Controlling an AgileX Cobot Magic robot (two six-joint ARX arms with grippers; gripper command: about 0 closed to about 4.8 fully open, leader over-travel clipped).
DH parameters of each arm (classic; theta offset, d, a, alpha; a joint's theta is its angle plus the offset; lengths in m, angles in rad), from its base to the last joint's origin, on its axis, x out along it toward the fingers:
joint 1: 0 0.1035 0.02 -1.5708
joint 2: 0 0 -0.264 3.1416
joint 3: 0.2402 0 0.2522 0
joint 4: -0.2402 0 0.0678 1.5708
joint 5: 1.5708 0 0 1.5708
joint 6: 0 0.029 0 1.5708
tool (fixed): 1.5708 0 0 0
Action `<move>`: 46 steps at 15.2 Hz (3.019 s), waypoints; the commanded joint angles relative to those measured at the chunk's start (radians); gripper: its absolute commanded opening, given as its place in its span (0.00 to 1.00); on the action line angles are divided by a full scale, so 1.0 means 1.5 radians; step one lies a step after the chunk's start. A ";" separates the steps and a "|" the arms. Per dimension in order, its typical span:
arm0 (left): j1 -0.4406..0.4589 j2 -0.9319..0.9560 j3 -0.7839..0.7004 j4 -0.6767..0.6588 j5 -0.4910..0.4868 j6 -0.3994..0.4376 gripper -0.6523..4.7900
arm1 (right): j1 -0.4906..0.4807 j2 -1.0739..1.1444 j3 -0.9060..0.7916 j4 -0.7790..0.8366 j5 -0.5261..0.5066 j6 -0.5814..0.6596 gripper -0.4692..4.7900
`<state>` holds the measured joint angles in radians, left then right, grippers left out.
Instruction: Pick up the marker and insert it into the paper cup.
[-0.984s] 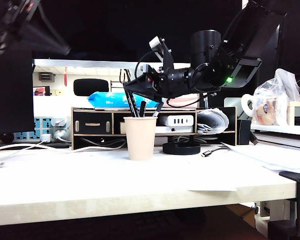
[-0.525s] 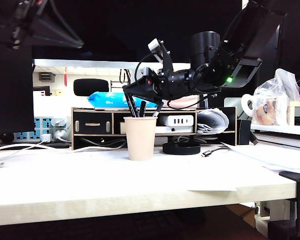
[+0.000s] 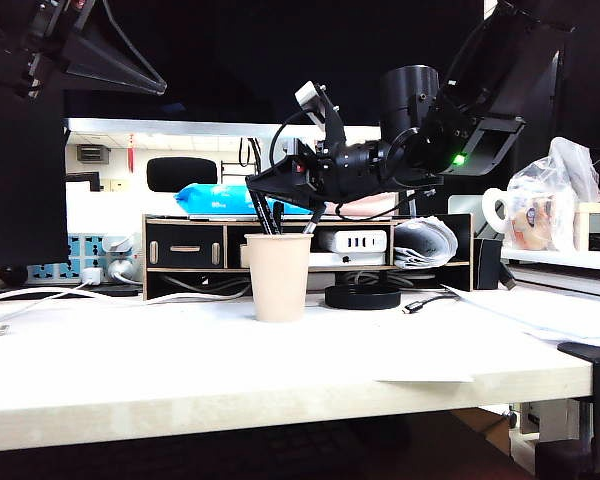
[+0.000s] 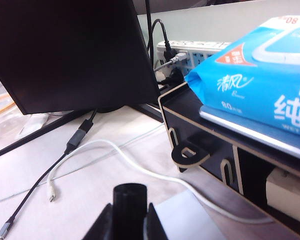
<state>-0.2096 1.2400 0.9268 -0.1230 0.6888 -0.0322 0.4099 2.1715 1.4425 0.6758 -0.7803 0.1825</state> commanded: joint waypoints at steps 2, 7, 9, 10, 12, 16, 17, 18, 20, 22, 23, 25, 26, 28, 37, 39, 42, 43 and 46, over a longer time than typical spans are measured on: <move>-0.001 -0.003 0.003 0.009 0.003 -0.001 0.11 | -0.001 -0.003 0.002 0.024 -0.002 -0.002 0.12; -0.001 -0.003 0.003 0.009 0.003 -0.001 0.11 | -0.002 -0.003 0.002 0.024 -0.002 -0.002 0.14; -0.001 -0.003 0.003 0.009 0.003 -0.001 0.11 | -0.002 -0.003 0.002 0.022 -0.002 -0.002 0.23; -0.001 -0.003 0.003 0.009 0.003 -0.001 0.11 | -0.002 -0.003 0.002 0.022 -0.003 -0.002 0.23; -0.001 -0.003 0.003 0.009 0.003 -0.001 0.11 | -0.002 -0.003 0.002 0.022 -0.003 -0.002 0.24; -0.001 -0.003 0.003 0.009 0.003 -0.001 0.11 | -0.002 -0.003 0.002 0.024 -0.003 -0.002 0.27; -0.001 -0.003 0.003 0.009 0.003 -0.001 0.11 | -0.002 -0.003 0.002 0.024 -0.004 -0.002 0.27; 0.000 -0.003 0.003 0.009 0.003 -0.001 0.11 | -0.002 -0.003 0.002 0.026 -0.005 0.000 0.27; 0.000 -0.003 0.003 0.009 0.003 -0.001 0.11 | -0.002 -0.003 0.003 0.045 -0.005 0.019 0.27; 0.000 -0.003 0.003 0.009 0.000 -0.001 0.11 | -0.002 -0.005 0.003 0.106 -0.021 0.081 0.24; 0.000 -0.003 0.003 0.008 -0.016 -0.001 0.11 | -0.002 -0.005 0.003 0.141 -0.042 0.108 0.14; 0.000 -0.003 0.003 0.009 -0.021 -0.002 0.11 | -0.006 -0.012 0.003 0.192 -0.062 0.174 0.09; 0.000 -0.003 0.003 0.009 -0.020 -0.005 0.11 | -0.008 -0.019 0.003 0.193 -0.073 0.189 0.08; 0.000 -0.009 0.003 0.008 -0.020 -0.019 0.11 | -0.015 -0.045 0.002 0.187 -0.115 0.211 0.08; 0.001 -0.131 0.003 -0.085 -0.091 -0.014 0.11 | -0.018 -0.340 0.002 -0.580 0.054 -0.171 0.08; -0.001 -0.163 0.003 -0.088 -0.090 -0.011 0.11 | -0.017 -0.413 0.002 -0.739 0.128 -0.227 0.08; -0.001 -0.259 0.003 -0.142 -0.119 -0.013 0.11 | -0.017 -0.531 0.002 -0.883 0.159 -0.247 0.08; -0.001 -0.281 0.003 -0.158 -0.119 -0.013 0.11 | -0.017 -0.553 0.002 -0.903 0.179 -0.247 0.08; -0.001 -0.407 -0.011 -0.222 -0.123 -0.015 0.11 | -0.017 -0.663 -0.012 -0.981 0.222 -0.247 0.08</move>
<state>-0.2096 0.6670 0.9230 -0.4469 0.5087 -0.0536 0.3843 1.2182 1.4387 -0.7815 -0.4702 -0.1844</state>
